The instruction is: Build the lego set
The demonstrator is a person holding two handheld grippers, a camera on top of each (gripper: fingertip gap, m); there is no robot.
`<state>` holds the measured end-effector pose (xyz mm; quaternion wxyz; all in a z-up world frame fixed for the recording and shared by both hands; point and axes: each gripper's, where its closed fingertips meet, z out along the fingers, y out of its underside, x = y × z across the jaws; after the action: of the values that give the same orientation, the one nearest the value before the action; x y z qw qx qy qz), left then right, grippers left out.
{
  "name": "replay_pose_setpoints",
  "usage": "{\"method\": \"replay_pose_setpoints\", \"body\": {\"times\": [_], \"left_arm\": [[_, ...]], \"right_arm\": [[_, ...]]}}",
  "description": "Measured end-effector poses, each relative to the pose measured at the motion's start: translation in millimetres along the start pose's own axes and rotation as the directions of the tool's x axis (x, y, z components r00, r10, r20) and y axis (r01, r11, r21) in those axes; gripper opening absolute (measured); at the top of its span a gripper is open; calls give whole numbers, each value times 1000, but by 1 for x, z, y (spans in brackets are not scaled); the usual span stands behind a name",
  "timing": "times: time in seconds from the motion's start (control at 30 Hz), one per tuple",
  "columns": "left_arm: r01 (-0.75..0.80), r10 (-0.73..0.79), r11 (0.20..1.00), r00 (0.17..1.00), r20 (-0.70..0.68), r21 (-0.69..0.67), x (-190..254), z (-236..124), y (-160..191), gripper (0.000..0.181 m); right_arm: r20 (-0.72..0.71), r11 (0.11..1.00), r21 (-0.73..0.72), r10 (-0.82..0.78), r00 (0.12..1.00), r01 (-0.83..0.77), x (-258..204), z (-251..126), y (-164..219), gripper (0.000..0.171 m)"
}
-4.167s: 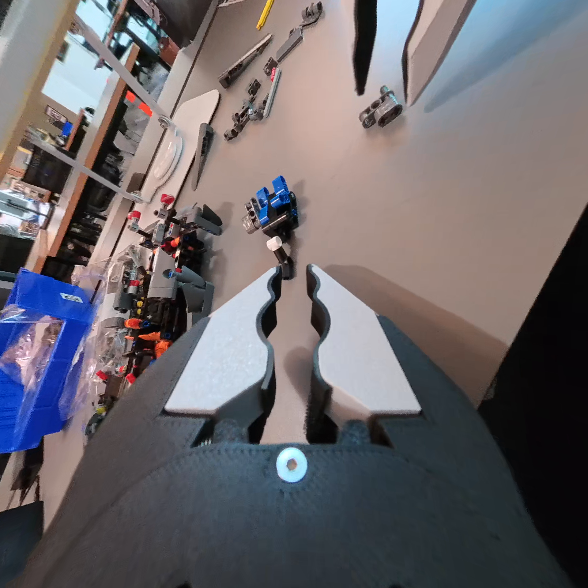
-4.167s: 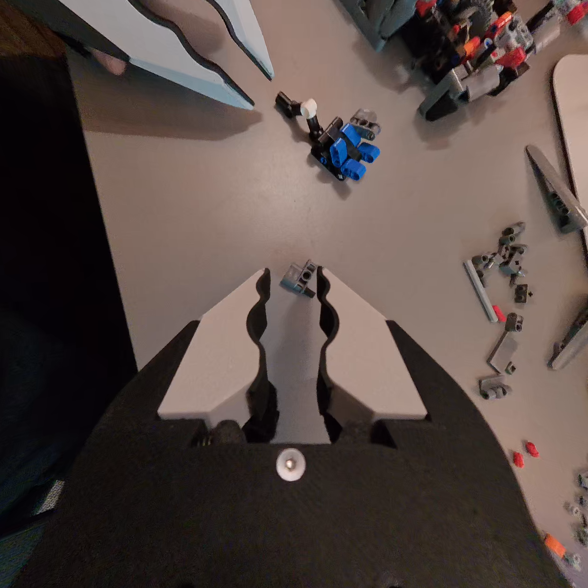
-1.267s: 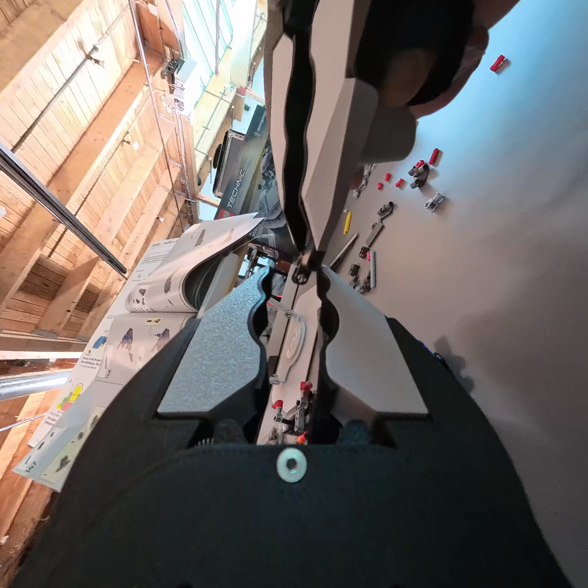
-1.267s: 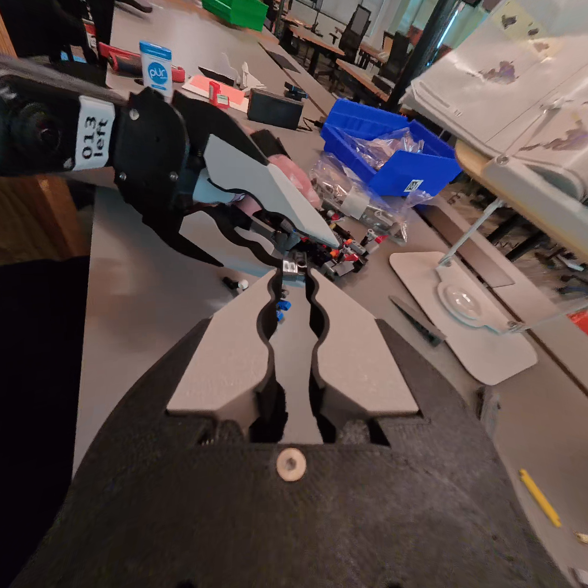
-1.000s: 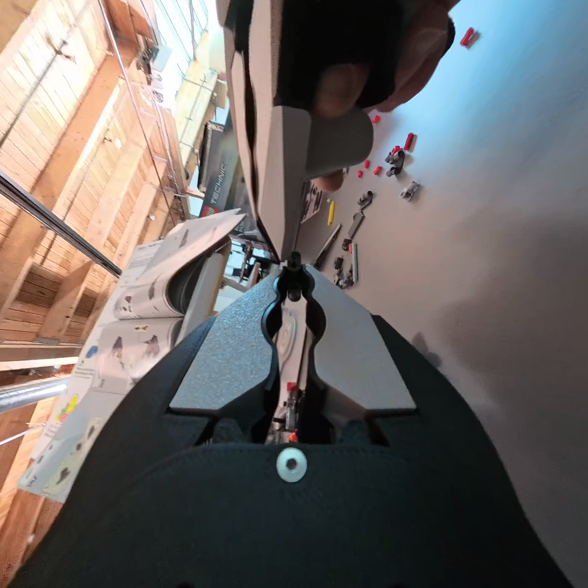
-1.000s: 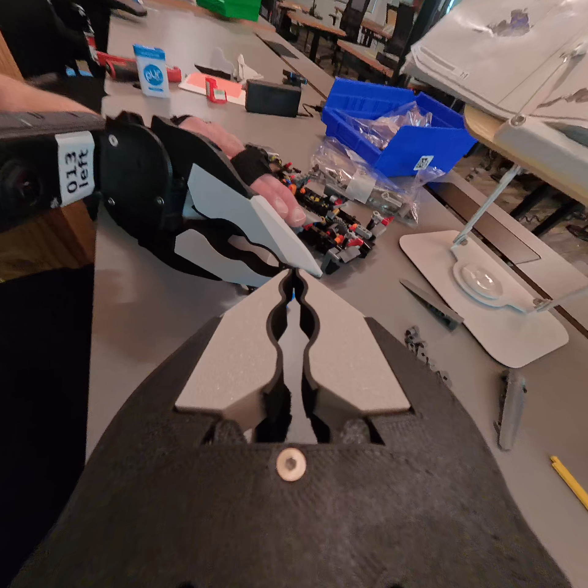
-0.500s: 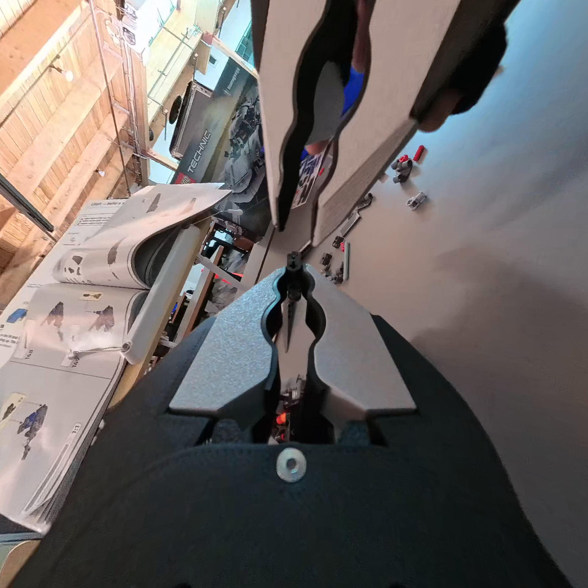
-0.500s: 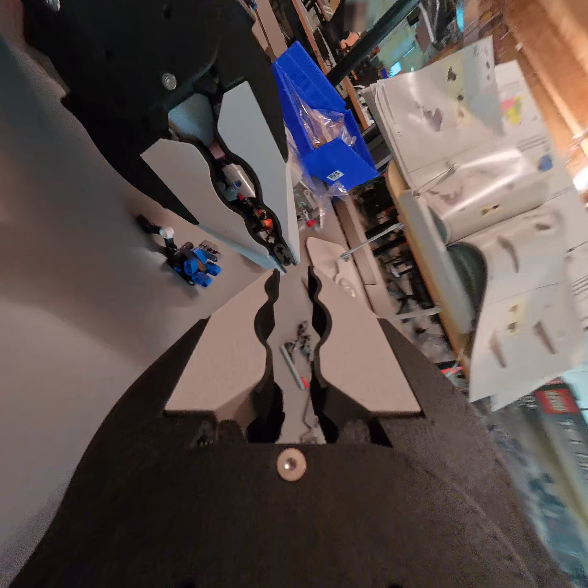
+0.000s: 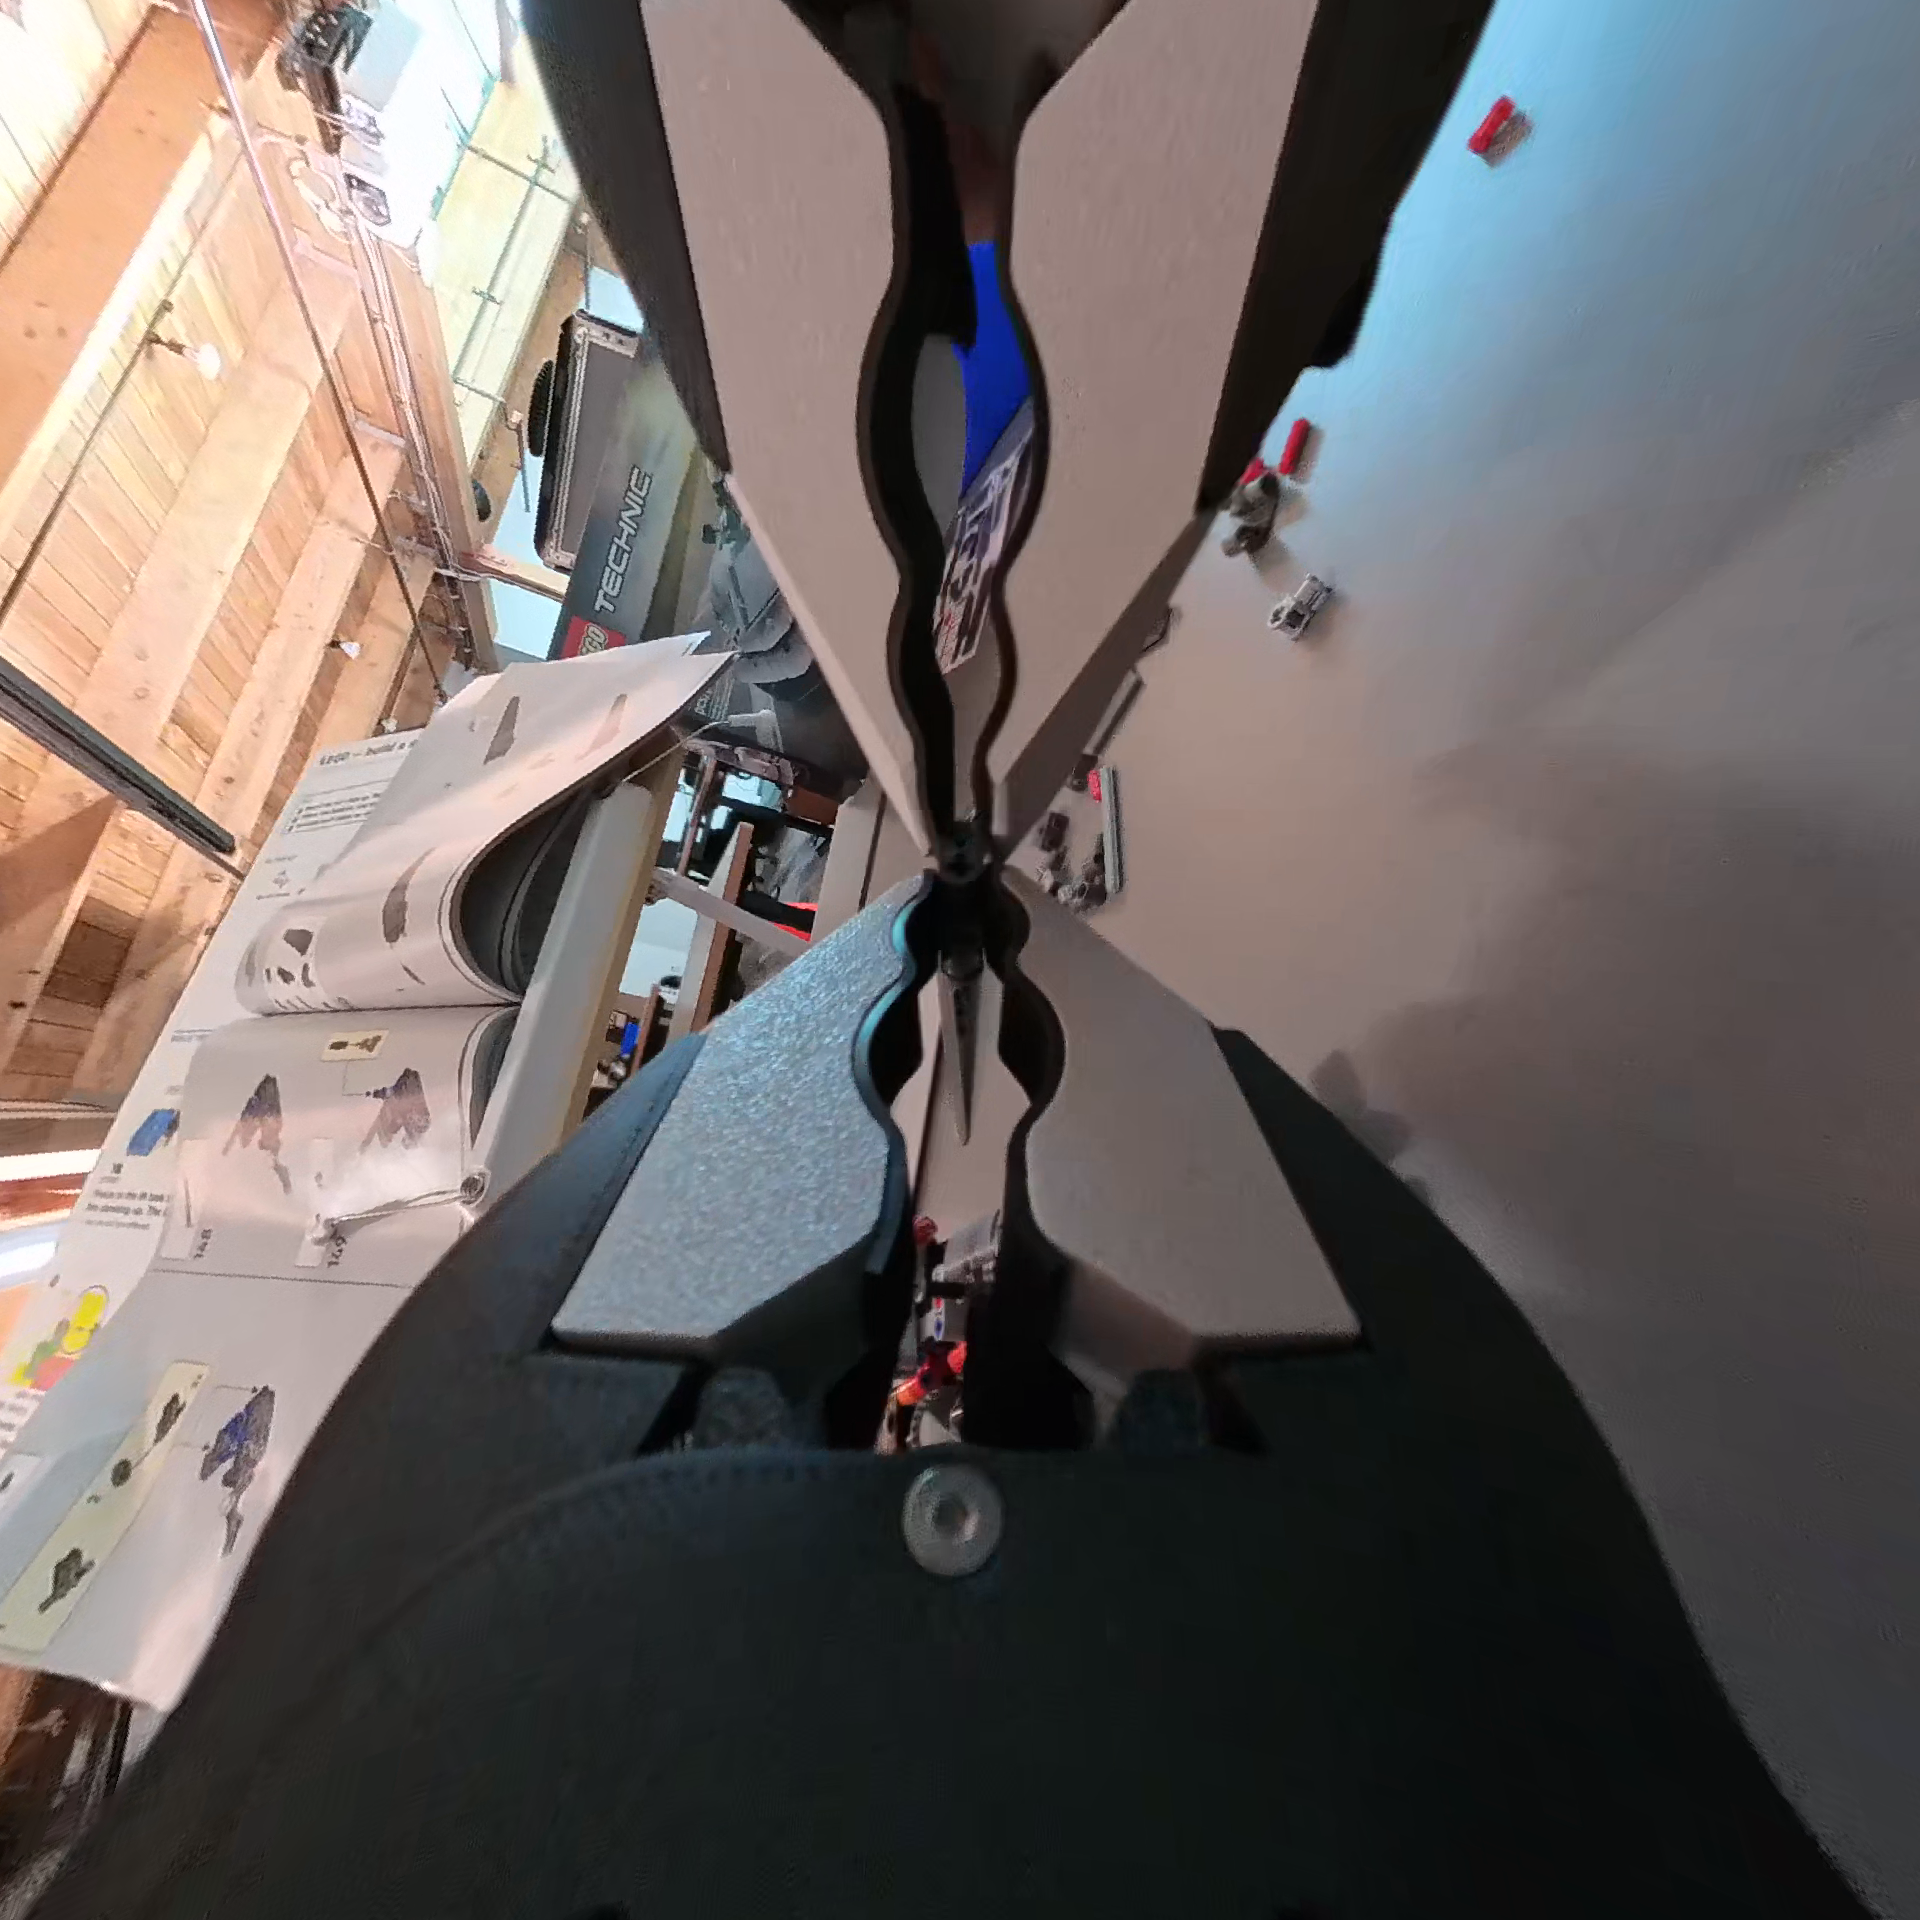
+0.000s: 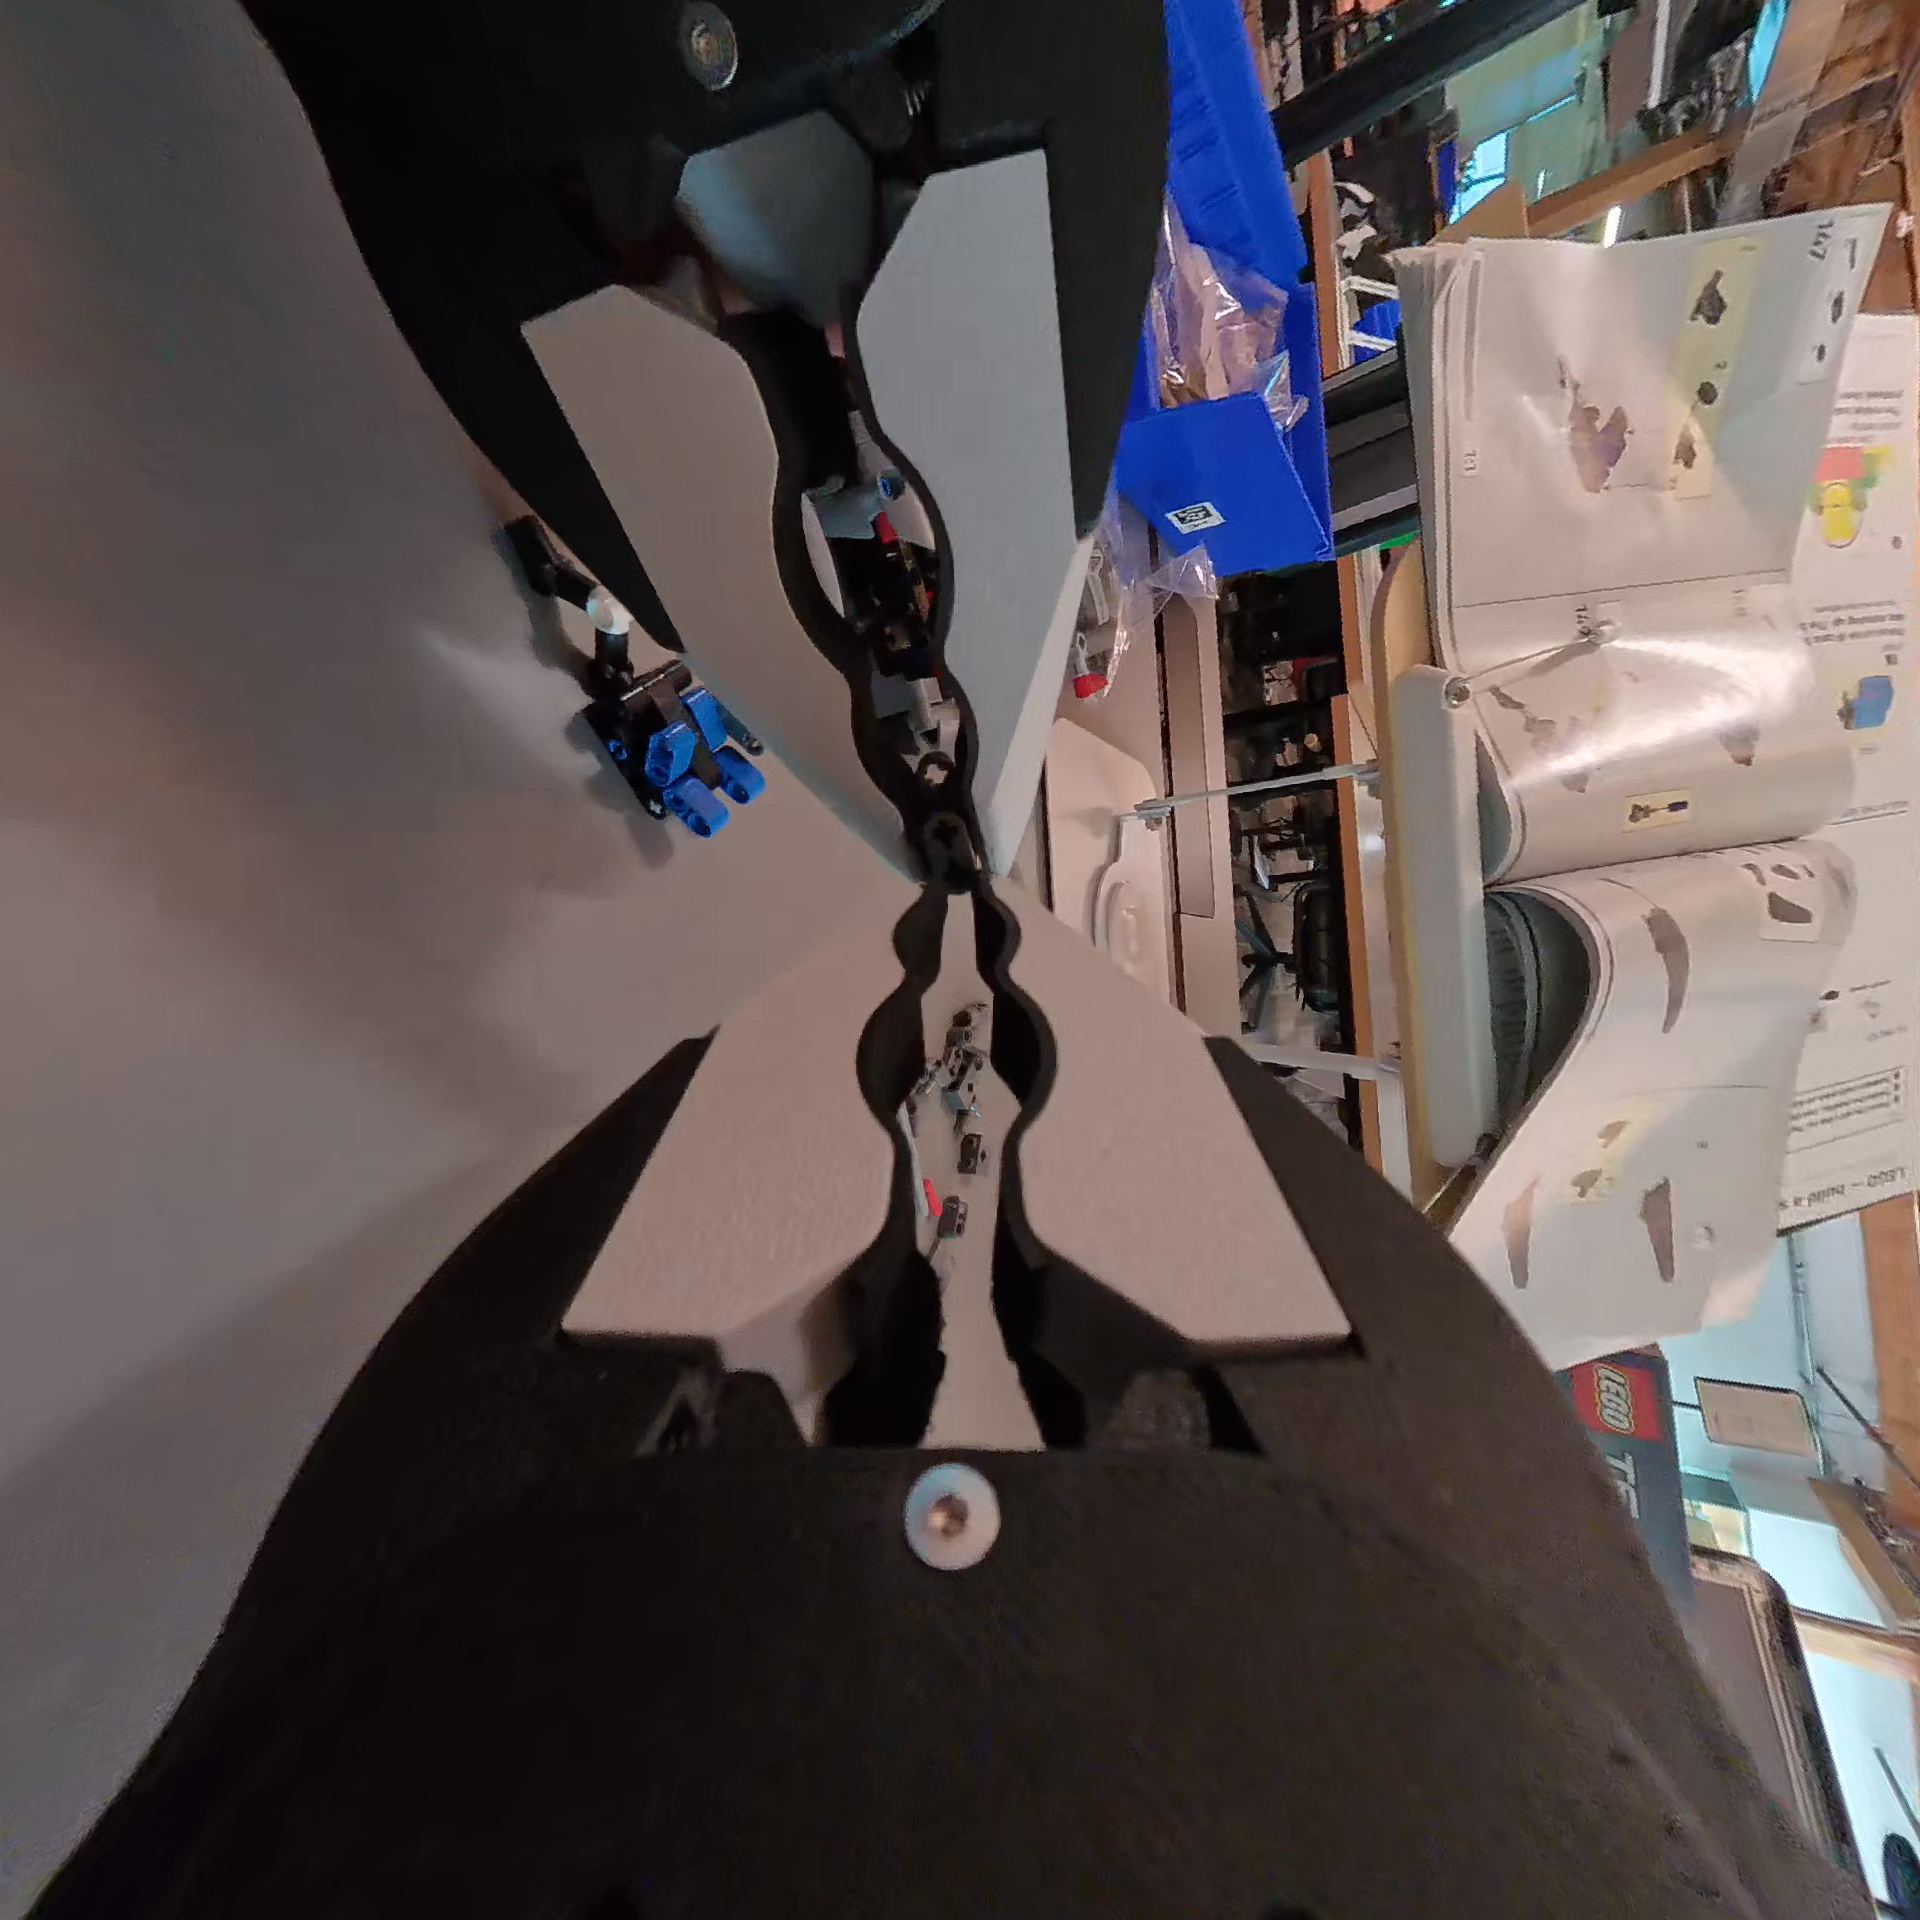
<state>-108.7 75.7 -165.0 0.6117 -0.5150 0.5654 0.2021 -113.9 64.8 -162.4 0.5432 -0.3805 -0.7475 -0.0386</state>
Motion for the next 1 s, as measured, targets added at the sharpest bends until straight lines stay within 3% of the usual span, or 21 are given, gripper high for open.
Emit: {"method": "replay_pose_setpoints", "body": {"times": [0.23,0.77,0.83,0.9,1.0], "left_arm": [[-1,1,1000,1000,0,7,-1,-1,-2,5],[63,-63,998,998,-6,-6,-4,2,4,5],[78,-78,997,997,8,-9,-8,2,6,5],[89,-89,996,996,32,-6,-13,1,6,5],[78,-79,997,994,72,8,-19,-1,4,4]], "right_arm": [[-8,1000,-4,4,1000,-4,1,-2,-2,1],[-29,978,66,202,979,-199,12,-7,5,0],[-13,953,80,294,956,-292,16,-8,7,0],[62,896,108,427,902,-431,14,-8,5,16],[195,721,182,640,743,-669,18,-10,-5,25]]}}
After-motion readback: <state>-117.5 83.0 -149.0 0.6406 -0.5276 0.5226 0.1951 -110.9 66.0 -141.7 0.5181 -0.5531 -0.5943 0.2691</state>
